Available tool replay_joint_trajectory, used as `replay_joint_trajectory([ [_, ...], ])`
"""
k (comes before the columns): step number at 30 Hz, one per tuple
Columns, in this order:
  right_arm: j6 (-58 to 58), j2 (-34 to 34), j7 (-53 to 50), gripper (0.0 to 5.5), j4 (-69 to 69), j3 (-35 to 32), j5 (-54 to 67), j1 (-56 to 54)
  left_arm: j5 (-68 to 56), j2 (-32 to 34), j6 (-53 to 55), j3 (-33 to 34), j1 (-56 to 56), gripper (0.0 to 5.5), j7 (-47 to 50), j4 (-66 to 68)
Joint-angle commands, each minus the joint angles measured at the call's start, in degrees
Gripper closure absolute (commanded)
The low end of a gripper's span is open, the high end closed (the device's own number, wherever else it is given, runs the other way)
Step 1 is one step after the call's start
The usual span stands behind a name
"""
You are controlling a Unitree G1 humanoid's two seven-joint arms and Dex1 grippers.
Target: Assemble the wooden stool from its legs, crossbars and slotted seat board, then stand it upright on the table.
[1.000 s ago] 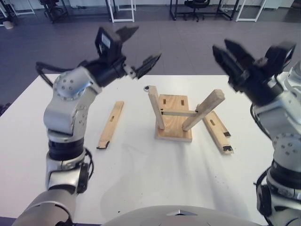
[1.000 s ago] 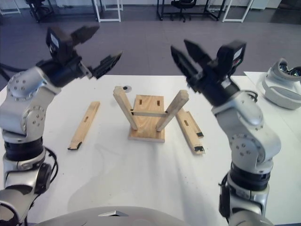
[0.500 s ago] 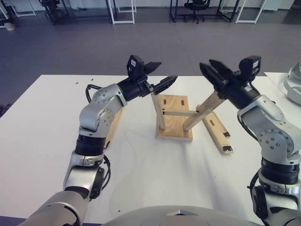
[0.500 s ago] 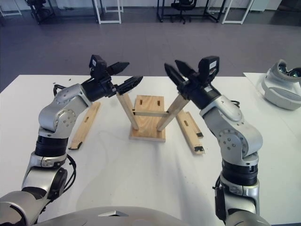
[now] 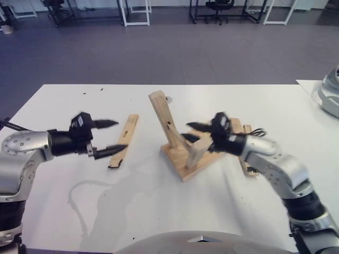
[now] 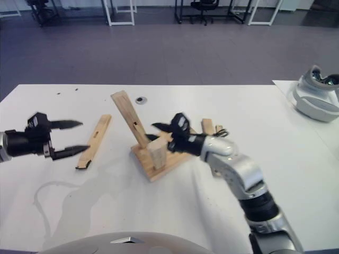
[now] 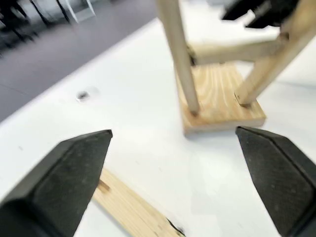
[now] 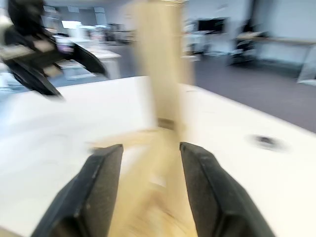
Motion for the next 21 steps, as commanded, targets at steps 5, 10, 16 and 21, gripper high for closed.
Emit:
replay_joint_trajectory([
  [5,-14.84,-10.04,-5.98,3.38,29.36,-3.63,-25.35,-9.15,18.59,-1.33,-3.21,-21.01,1.33,0.89,8.03,-10.76],
  [10,-24.24,-15.35,1.39,3.38,33.58,-2.08,-32.17,-3.03,24.47,-5.43,-2.37,-31.33,0.21,0.89,10.86,-14.05],
  [16,-27.19,-17.92,8.72,3.38,31.25,1.49,-38.09,1.77,29.78,-8.21,4.10,-36.21,-0.38,0.89,16.33,-18.50],
  [21,-26.35,-18.63,13.85,3.38,24.52,1.27,-36.06,5.72,35.65,-13.16,2.81,-37.28,-4.76,0.89,23.96,-7.27],
])
